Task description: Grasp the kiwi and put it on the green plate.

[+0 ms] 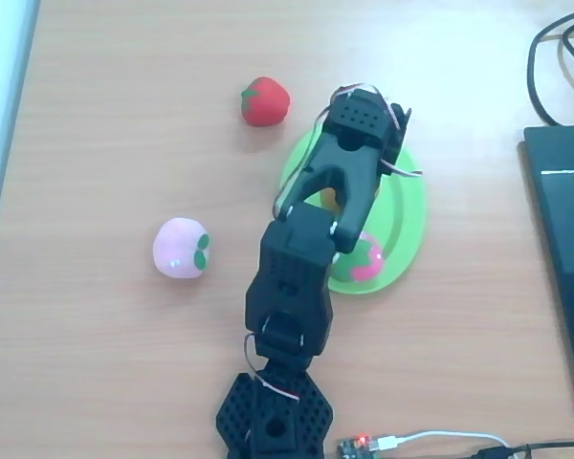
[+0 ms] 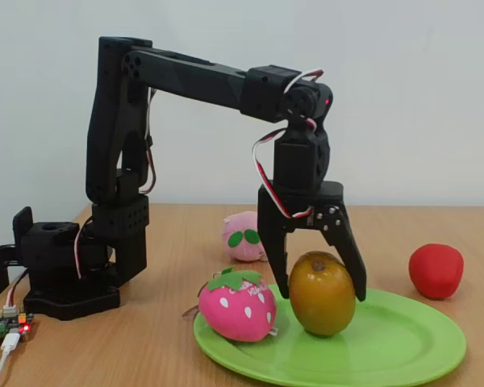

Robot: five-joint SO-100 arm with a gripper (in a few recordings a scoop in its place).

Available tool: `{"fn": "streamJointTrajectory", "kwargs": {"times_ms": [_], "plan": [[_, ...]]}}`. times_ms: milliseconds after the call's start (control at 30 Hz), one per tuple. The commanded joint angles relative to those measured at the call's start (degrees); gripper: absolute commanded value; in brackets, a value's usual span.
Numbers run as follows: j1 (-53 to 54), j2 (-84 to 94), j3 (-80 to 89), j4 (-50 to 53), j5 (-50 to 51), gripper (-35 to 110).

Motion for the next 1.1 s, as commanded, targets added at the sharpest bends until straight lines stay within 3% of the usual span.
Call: {"fn": "streamJointTrajectory", "kwargs": {"times_ms": [0, 633, 1067], "plan": [[0.2, -0.3, 0.4, -0.2, -0.5, 37], [-0.8, -1.9, 0.3, 0.0, -0.4, 41], [-7.1, 4.7, 0.2, 3.3, 0.6, 42]]}}
